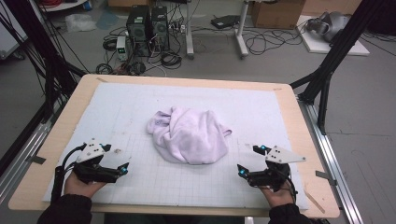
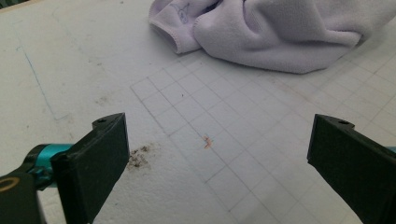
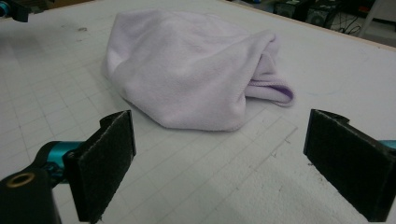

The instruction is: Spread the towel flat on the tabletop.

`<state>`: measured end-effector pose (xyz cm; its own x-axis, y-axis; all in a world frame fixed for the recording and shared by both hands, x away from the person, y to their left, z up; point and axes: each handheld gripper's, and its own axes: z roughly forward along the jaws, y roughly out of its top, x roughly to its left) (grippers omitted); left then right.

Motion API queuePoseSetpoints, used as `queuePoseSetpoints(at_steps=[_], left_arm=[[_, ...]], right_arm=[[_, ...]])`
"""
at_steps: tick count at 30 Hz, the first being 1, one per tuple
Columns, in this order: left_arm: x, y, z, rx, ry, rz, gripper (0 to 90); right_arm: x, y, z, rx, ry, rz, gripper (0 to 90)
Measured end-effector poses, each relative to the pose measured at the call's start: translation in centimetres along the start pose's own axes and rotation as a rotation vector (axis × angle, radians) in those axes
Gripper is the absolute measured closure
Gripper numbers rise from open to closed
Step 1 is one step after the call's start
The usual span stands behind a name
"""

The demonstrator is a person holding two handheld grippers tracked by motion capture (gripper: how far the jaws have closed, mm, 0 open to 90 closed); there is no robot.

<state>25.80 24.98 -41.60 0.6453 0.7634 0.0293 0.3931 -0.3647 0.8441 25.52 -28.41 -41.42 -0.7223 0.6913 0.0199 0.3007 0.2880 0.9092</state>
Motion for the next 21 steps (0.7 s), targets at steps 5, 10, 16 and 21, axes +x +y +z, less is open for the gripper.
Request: queuePoseSetpoints(at_steps=[5,10,16,21], left_arm=[[-0.04,0.03,0.04,0.004,0.003,0.004,6.1],[0.02,-0.06,-0.06,0.001,0.004,0.0,6.1],[0.01,-0.18,-0.25,0.005,0.011,0.0,6.1],[-0.03,-0.27,-0.45,0.002,0.014,0.001,6.1]], right_arm=[[-0.06,-0.01,0.0,-0.004,0.002,-0.002,8.2],[-0.08,0.03,0.18,-0.003,0.008,-0.002,8.2],[-0.12,0.11,0.38,-0.004,0.01,-0.001,8.2],[-0.09,0.38,0.43,-0.011,0.016,0.009,8.2]])
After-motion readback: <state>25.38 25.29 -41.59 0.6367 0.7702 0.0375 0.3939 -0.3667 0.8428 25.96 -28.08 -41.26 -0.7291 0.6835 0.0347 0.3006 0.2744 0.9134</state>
